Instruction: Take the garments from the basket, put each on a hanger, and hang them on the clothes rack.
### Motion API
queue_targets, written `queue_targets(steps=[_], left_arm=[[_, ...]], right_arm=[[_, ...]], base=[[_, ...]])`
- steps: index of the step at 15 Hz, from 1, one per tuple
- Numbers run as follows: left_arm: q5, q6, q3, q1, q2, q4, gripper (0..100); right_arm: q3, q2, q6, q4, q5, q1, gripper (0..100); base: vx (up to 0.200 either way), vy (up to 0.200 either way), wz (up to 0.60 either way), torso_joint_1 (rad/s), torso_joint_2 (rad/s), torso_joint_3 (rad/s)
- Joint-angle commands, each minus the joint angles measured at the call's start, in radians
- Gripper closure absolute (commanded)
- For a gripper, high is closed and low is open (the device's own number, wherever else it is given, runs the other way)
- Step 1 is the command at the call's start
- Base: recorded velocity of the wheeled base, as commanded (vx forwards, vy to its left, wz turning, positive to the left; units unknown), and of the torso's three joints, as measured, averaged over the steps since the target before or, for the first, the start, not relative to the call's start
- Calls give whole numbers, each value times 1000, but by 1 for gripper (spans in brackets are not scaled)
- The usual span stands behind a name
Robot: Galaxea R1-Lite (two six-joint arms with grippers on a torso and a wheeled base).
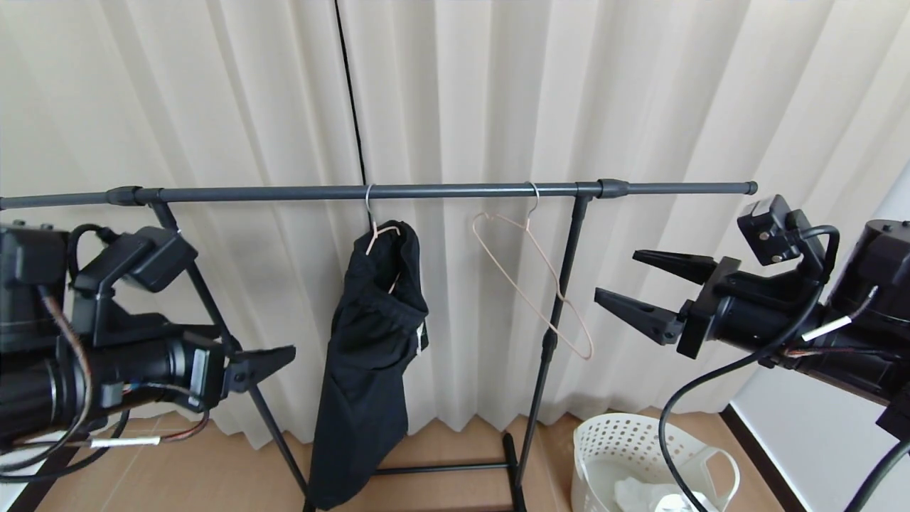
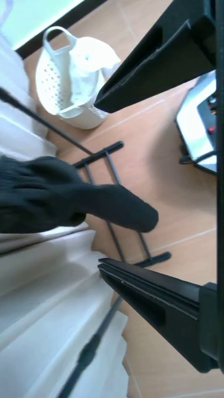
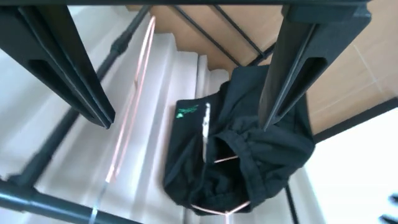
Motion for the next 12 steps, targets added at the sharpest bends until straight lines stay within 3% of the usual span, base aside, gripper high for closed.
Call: queue_targets(steps=[1,5,6,7,9,11,12], left_arm=[[0,22,133,-8,-167,-4,0],[1,30,289,-48,-284,-5,0],[1,30,289,-48,-284,-5,0],[1,31,373,-48,-345,-5,0],[0,28,450,-48,-419,-4,0],[0,28,531,-50,-494,-4,0],[0,28,570,-50,-526,-4,0]], right_arm=[[66,-77,7,-3,-49,3,0],[281,-229,1,-5,-113,57,0],[281,-229,1,-5,-113,57,0],[399,-292,3,-8,-125,60,0],[500,-378,3,-5,-125,60,0],[551,-464,1,12,-125,61,0],[551,-513,4,80,-128,61,0]], base=[[0,0,0,0,0,0],[0,0,0,0,0,0],[0,0,0,0,0,0],[0,0,0,0,0,0],[0,0,0,0,0,0],[0,0,0,0,0,0],[0,0,0,0,0,0]])
